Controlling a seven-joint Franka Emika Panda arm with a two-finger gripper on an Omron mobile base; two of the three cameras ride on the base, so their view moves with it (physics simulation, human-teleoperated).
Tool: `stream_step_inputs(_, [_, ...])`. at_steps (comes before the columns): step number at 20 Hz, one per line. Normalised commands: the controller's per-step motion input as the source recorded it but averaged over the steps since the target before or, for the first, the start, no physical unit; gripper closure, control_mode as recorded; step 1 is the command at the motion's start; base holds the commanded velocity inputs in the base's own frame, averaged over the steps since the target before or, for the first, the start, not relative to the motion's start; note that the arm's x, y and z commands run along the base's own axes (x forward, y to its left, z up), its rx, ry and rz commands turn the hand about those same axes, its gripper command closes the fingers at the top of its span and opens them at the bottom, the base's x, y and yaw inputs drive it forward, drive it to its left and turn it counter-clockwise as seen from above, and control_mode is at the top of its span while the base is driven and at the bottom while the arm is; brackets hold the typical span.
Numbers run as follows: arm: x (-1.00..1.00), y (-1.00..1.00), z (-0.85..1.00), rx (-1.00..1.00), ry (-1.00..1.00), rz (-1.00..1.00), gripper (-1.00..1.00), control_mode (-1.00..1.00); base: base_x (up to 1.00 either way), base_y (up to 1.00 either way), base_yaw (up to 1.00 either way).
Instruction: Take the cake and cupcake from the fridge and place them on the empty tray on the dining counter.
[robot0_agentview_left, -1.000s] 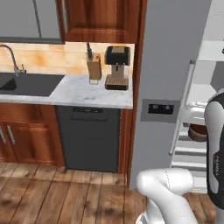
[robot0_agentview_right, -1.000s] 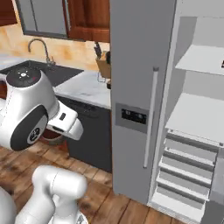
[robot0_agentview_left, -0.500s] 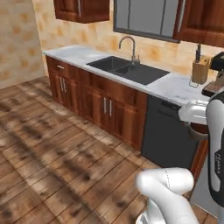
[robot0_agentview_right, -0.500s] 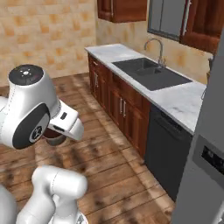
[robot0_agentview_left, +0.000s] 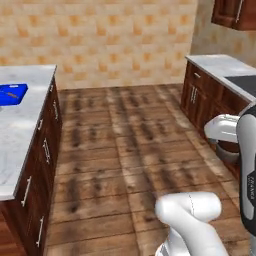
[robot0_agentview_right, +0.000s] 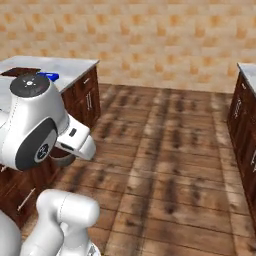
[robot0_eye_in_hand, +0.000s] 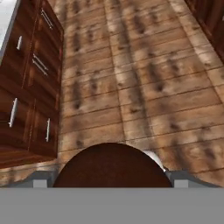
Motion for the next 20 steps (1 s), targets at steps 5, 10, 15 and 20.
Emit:
stream_step_inputs(5, [0.0, 0.0, 0.0, 0.0, 0.0, 0.0, 1.0, 1.0, 0.92, 0.01, 0.71])
stream_step_inputs(10, [0.0, 0.0, 0.0, 0.0, 0.0, 0.0, 1.0, 1.0, 0.49, 1.0, 0.09])
stream_step_inputs(15, [0.0, 0.0, 0.0, 0.0, 0.0, 0.0, 1.0, 1.0, -0.48, 1.0, 0.0])
stream_step_inputs(20, [0.0, 0.0, 0.0, 0.0, 0.0, 0.0, 1.0, 1.0, -0.39, 1.0, 0.0])
